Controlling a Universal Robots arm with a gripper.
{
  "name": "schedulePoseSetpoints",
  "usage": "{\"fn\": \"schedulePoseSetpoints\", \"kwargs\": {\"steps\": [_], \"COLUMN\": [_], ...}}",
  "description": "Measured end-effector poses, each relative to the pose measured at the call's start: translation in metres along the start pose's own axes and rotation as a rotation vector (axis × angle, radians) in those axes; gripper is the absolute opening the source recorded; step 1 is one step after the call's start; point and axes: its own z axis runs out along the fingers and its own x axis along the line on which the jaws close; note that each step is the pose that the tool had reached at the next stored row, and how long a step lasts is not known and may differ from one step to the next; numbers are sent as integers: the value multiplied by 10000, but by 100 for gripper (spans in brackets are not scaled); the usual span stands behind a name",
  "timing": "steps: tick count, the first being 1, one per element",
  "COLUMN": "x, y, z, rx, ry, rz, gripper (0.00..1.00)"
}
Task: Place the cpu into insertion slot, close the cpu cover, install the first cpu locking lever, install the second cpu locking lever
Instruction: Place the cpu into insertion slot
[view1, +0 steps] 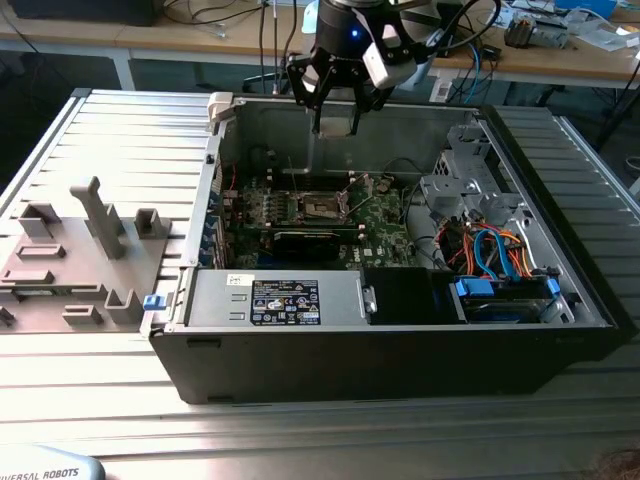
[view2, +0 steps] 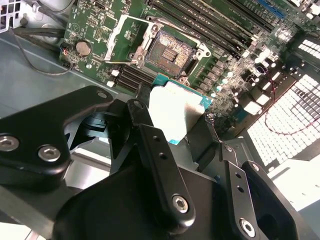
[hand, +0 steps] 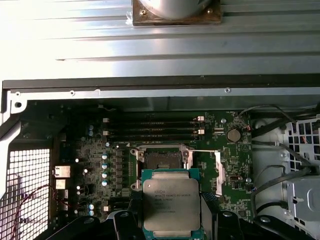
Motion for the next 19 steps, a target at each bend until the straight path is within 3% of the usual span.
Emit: {"fn": "schedulePoseSetpoints", "kwargs": {"steps": [19], "x": [0], "y": [-2], "z": [24], "rx": [2], "ry": [-2], "rz": [14], "gripper": [54]}}
